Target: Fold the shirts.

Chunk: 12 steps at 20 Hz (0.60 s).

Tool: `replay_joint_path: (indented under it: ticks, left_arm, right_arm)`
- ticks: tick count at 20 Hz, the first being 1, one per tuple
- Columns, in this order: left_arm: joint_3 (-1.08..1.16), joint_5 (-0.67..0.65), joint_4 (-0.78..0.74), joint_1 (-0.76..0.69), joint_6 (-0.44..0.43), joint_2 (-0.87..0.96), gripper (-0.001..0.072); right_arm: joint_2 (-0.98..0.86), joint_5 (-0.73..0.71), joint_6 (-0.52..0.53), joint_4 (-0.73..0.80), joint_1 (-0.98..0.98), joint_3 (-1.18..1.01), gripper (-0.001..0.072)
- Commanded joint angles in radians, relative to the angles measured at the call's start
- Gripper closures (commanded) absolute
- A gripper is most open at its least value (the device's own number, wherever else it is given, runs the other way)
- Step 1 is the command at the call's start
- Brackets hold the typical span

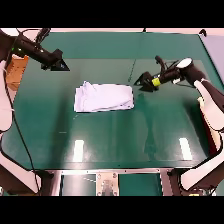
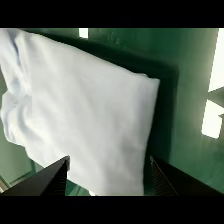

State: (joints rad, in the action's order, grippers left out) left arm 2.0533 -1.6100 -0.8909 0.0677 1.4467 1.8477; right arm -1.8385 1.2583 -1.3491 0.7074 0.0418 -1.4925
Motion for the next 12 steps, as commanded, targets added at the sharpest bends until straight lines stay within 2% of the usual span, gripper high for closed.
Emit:
replay_joint_path:
  ticks: [1,5,6,7,8,12]
  left_arm:
    - [0.001,0.010,0.001,0.000,0.013,0.000,0.0684]
    - [0.001,0.003,0.001,0.001,0.012,0.000,0.0684]
    - [0.001,0.002,0.001,0.001,0.012,0.000,0.0684]
    - [0.001,-0.001,0.001,0.001,0.012,0.000,0.0684]
    - [0.001,-0.004,0.001,0.001,0.011,0.000,0.0684]
    - [0.001,-0.007,0.001,0.001,0.012,0.000,0.0684]
  right_arm:
    - [-0.044,-0.066,0.048,-0.076,-0.019,0.111,0.0145]
    - [-0.119,-0.122,0.071,-0.201,-0.105,0.110,0.0149]
    - [-0.121,-0.143,0.071,-0.207,-0.126,0.108,0.0272]
    - [-0.121,-0.143,0.087,-0.211,-0.140,0.097,0.0574]
    - [-0.120,-0.127,0.090,-0.210,-0.149,0.071,0.0688]
    - [-0.051,-0.052,0.069,-0.209,-0.130,-0.105,0.0691]
